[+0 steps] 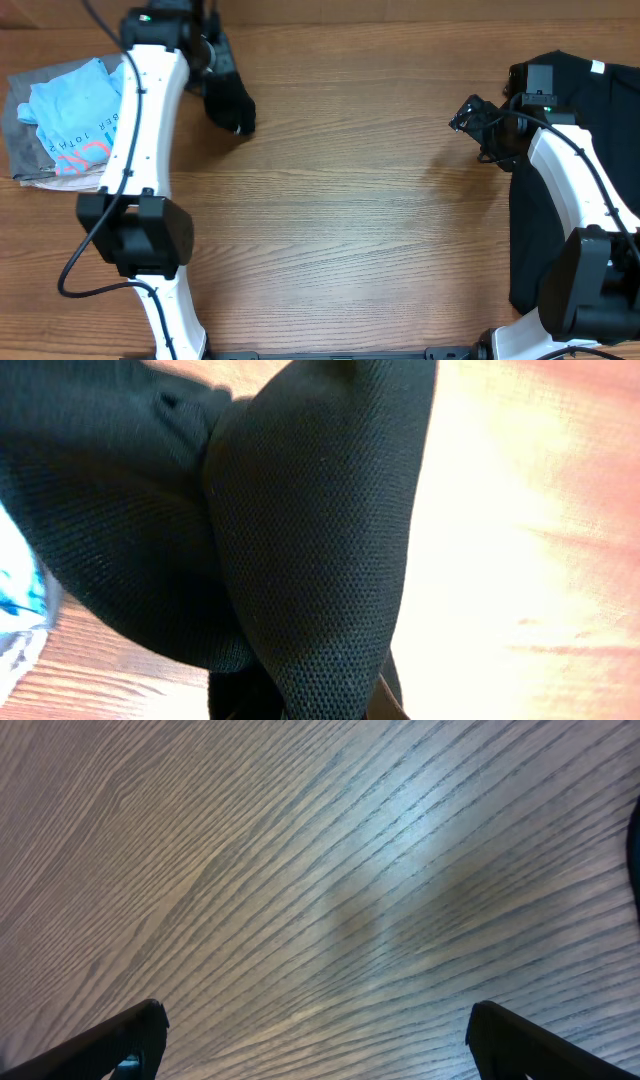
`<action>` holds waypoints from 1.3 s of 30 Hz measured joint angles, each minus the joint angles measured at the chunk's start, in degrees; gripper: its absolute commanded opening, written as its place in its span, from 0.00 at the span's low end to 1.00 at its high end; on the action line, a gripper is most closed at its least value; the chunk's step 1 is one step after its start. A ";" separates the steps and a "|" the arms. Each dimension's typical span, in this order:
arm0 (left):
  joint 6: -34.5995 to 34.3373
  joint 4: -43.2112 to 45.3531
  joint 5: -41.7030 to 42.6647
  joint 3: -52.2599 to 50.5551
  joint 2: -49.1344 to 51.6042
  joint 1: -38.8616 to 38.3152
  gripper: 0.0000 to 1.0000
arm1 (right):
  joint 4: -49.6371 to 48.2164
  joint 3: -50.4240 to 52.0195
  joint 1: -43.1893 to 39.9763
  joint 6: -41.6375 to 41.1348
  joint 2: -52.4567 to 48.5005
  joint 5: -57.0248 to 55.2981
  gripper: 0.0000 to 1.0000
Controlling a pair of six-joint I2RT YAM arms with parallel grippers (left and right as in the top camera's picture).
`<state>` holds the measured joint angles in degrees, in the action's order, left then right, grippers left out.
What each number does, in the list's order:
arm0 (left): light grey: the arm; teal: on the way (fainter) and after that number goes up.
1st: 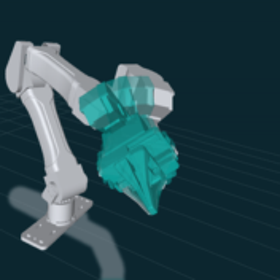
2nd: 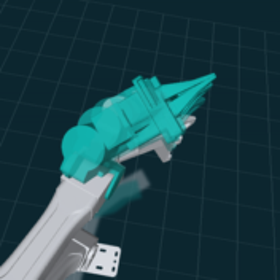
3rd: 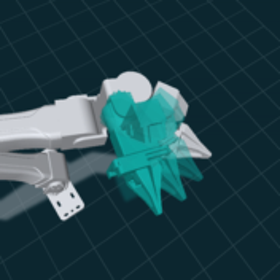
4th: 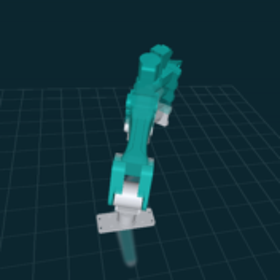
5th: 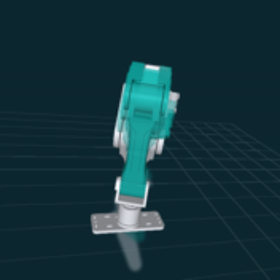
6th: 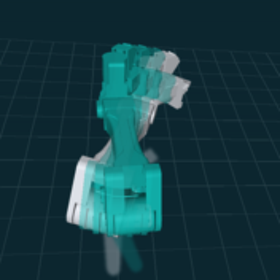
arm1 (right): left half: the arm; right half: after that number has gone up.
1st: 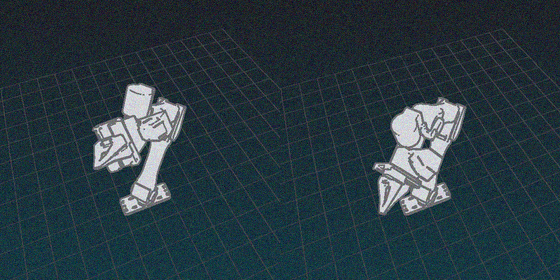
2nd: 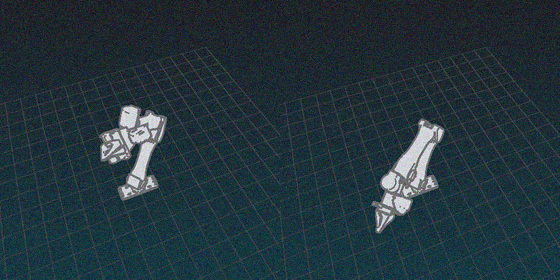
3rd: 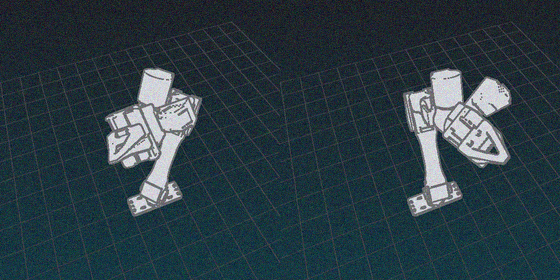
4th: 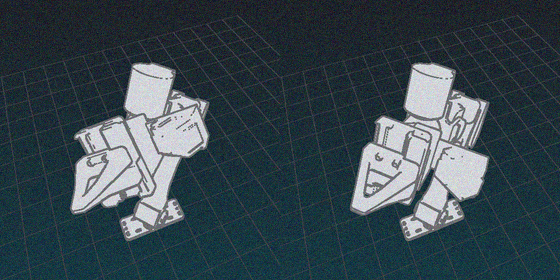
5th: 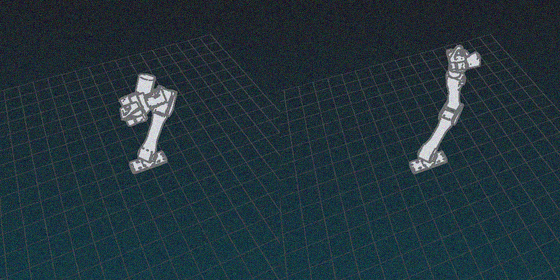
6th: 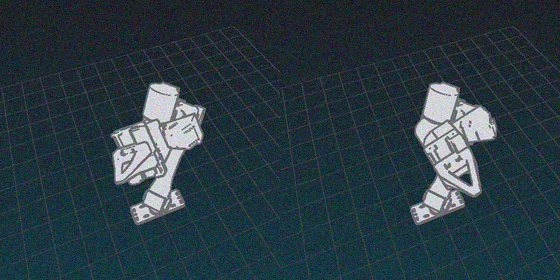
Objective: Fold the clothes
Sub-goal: 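Lift the black bundle and carry it left to the clothes stack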
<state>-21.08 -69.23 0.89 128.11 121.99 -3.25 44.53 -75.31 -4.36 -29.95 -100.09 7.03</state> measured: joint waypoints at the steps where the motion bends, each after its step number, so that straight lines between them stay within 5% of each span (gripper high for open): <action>1: -0.26 0.02 0.22 1.11 0.00 0.85 0.04 | 0.00 0.00 0.00 0.02 0.00 0.00 1.00; 10: -1.53 3.30 1.95 9.86 0.00 9.81 0.04 | 0.04 0.00 0.00 0.00 0.00 0.00 1.00; 26: -7.15 12.20 10.45 10.21 0.02 27.91 0.04 | 0.02 0.00 0.00 0.00 0.00 0.02 1.00; 39: -13.79 21.24 12.02 10.12 0.59 30.77 0.04 | 0.04 0.00 0.00 0.02 0.00 0.00 1.00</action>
<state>-34.87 -47.99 12.91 138.23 122.58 27.53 44.58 -75.31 -4.36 -29.93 -100.09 7.03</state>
